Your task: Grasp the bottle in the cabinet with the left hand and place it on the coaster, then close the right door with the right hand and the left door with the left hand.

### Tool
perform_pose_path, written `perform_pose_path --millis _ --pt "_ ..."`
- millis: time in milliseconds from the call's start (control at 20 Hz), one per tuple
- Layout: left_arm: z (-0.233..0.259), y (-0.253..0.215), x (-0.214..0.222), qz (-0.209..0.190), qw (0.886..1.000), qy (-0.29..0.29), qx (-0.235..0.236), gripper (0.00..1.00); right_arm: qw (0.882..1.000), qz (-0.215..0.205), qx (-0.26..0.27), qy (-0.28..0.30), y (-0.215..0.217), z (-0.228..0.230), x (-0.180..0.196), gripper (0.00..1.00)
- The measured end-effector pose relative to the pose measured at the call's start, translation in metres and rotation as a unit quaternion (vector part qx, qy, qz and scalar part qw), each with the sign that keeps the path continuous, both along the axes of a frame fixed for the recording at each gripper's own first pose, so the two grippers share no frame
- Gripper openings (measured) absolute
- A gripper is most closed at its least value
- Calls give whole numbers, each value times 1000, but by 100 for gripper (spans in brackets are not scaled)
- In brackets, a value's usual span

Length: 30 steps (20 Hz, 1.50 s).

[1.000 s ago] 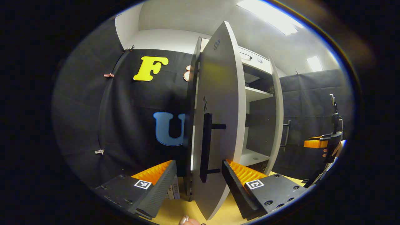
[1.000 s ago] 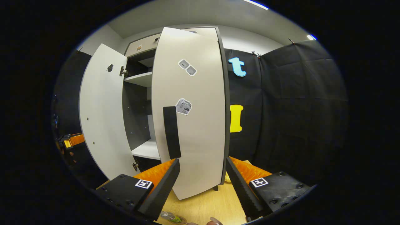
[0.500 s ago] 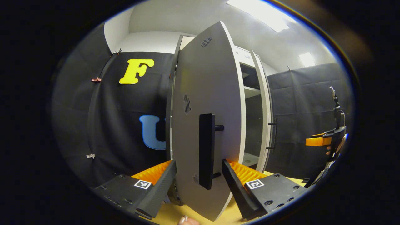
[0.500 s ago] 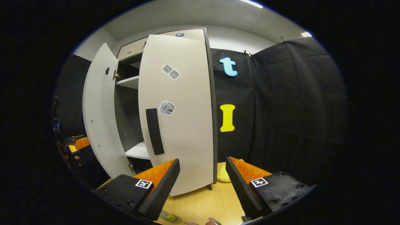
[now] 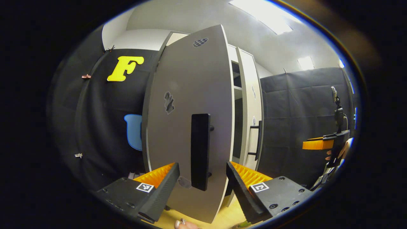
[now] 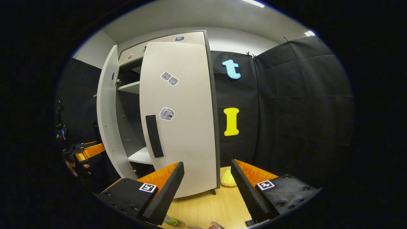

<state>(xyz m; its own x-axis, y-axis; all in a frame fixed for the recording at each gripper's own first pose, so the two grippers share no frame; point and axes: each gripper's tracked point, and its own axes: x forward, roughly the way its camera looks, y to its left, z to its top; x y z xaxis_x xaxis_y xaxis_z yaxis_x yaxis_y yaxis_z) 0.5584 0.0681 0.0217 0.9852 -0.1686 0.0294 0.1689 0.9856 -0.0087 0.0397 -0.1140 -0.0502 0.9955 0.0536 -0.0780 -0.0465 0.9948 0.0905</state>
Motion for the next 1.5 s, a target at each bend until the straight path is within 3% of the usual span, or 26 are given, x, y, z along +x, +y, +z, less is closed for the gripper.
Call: perform_pose_path --millis 250,500,600,700,750,950,1500 --pt "1 -3 -10 5 1000 8 6 94 1000 8 -3 -5 0 2 -4 98" --pt "3 8 -36 47 999 4 8 94 1000 20 4 -10 14 8 0 98" --pt "13 7 -43 58 998 -3 -5 91 1000 13 -1 -14 19 11 3 98" --pt "22 5 -46 71 997 -7 -8 94 1000 1 -9 -16 25 14 7 98" --pt "25 8 -48 87 996 -8 -3 91 1000 -5 -12 -17 29 15 8 98" --pt "33 8 -47 134 991 -15 28 94 999 -13 -24 -25 44 19 10 98" --pt "35 -14 -39 121 992 -19 21 94 998 -24 -37 -42 49 28 1 97"
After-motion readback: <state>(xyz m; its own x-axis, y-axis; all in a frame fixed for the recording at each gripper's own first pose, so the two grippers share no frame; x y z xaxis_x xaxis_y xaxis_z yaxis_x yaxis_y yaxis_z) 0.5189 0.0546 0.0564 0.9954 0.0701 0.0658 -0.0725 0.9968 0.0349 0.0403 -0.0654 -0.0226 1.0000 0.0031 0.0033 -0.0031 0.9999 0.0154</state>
